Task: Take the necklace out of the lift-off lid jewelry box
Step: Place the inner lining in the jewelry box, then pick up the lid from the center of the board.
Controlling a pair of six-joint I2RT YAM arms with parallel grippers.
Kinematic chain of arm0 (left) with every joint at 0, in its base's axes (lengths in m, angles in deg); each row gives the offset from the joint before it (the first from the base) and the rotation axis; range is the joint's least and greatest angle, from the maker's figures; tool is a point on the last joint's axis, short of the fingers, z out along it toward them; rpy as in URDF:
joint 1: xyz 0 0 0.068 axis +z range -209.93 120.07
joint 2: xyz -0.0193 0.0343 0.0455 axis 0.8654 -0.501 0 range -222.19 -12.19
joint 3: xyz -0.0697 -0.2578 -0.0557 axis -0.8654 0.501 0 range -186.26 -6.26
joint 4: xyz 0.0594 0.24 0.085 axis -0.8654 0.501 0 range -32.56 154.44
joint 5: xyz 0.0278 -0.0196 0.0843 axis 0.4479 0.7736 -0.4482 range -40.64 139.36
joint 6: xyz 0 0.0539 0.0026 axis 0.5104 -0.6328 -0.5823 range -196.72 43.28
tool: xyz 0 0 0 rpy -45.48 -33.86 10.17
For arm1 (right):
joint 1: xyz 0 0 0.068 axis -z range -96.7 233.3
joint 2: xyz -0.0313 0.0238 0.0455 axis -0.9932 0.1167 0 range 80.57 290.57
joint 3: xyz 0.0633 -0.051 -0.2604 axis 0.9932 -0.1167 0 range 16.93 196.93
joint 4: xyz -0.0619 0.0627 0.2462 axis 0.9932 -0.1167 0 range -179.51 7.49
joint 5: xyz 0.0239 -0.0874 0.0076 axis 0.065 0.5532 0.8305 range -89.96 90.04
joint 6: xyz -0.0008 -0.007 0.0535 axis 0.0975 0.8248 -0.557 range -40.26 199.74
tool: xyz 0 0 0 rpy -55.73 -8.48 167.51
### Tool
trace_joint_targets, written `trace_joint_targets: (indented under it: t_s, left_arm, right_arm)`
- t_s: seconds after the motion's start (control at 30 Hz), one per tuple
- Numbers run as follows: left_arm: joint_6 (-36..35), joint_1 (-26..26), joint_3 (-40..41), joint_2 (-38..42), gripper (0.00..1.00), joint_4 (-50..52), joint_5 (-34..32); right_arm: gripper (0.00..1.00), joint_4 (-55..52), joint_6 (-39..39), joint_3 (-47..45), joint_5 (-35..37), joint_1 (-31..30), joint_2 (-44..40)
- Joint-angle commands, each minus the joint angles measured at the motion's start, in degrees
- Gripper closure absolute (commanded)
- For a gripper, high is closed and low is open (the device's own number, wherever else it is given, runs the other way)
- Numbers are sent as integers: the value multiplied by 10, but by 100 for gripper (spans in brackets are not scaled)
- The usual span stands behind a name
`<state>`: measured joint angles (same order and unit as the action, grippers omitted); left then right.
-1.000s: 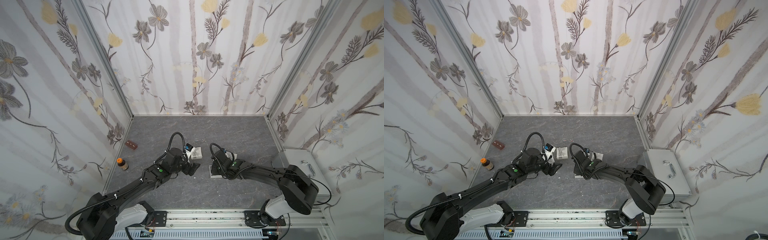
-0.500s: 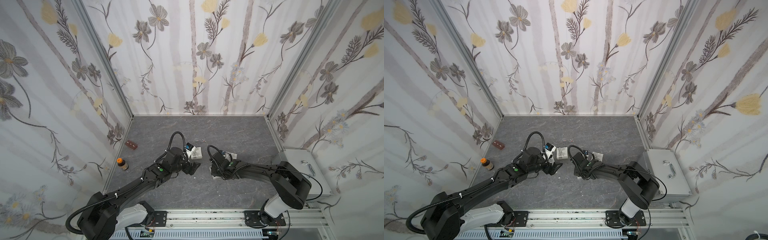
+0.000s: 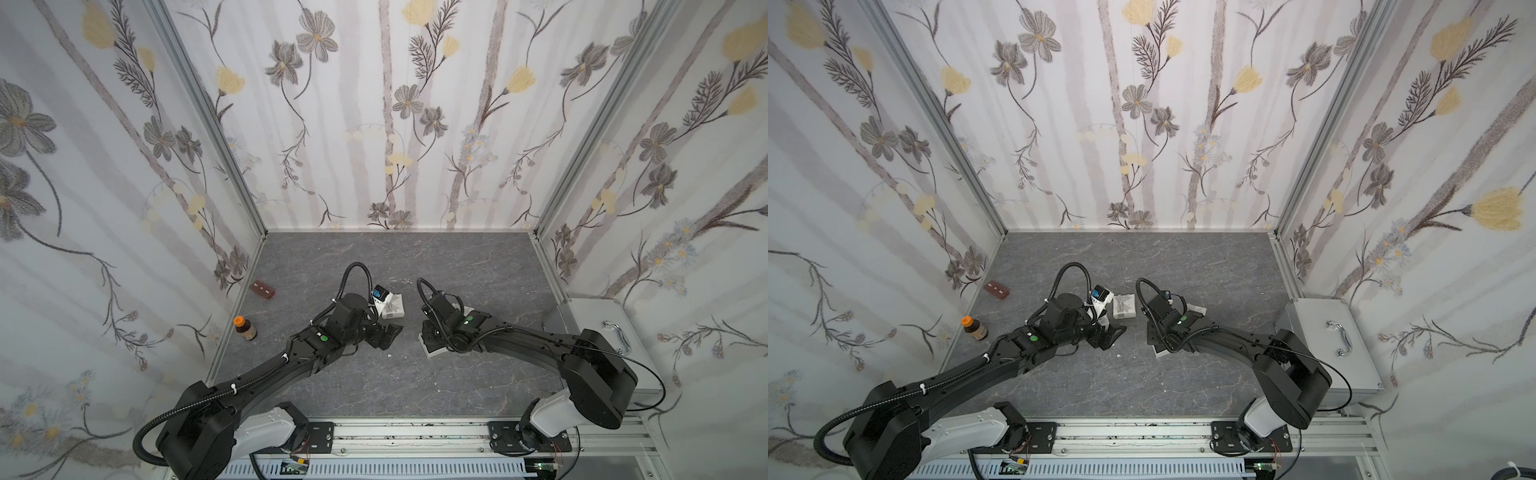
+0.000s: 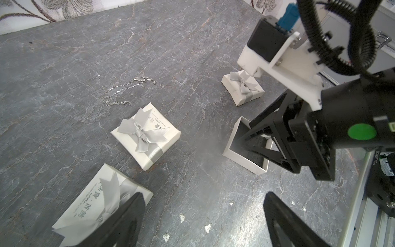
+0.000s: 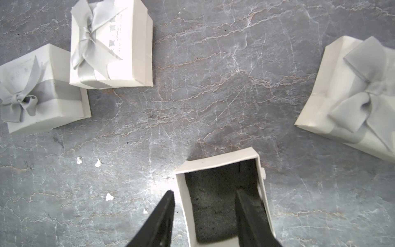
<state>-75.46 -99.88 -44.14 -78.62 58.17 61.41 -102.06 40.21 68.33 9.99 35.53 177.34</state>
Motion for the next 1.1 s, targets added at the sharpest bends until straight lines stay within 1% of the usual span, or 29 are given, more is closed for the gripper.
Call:
trace_joint_targets:
  t_s: [0.0,0.07,0.13,0.47,0.63,0.73,0.77,0.8,0.83,0.93,0.97,1.03,1.07]
  left_arm:
    - [-6,-2,-7,1,12,-3,-6]
    - [-6,-4,-9,2,12,2,-9]
    - [-6,-5,-10,5,12,4,-12]
    - [-8,-13,-15,17,12,17,-26]
    - [-8,-15,-17,19,12,18,-32]
    - [-8,-16,-17,19,12,18,-32]
    - [-7,-17,-17,19,12,18,-33]
    - [-8,-17,-17,20,12,18,-32]
    - [-8,-17,-17,21,12,19,-33]
    - [-6,-18,-17,24,12,22,-34]
    - [-6,-19,-16,27,12,22,-35]
    - [-5,-20,-12,31,12,21,-36]
    - [-5,-19,-10,33,11,20,-36]
  right_arm:
    - [75,15,17,-7,-15,10,1]
    - [87,35,18,-20,-23,17,4]
    - [90,52,19,-29,-32,23,8]
    - [92,84,34,-24,-35,27,68]
    - [90,77,42,-26,-31,28,45]
    - [82,70,57,-26,-36,29,6]
    - [78,70,62,-25,-40,29,-11]
    - [71,69,66,-25,-46,29,-25]
    - [65,66,70,-24,-53,50,-42]
    - [52,55,79,-25,-67,79,-91]
    - [47,50,80,-26,-63,92,-103]
    - [32,42,79,-33,-31,116,-120]
    - [19,36,74,-37,-4,129,-124]
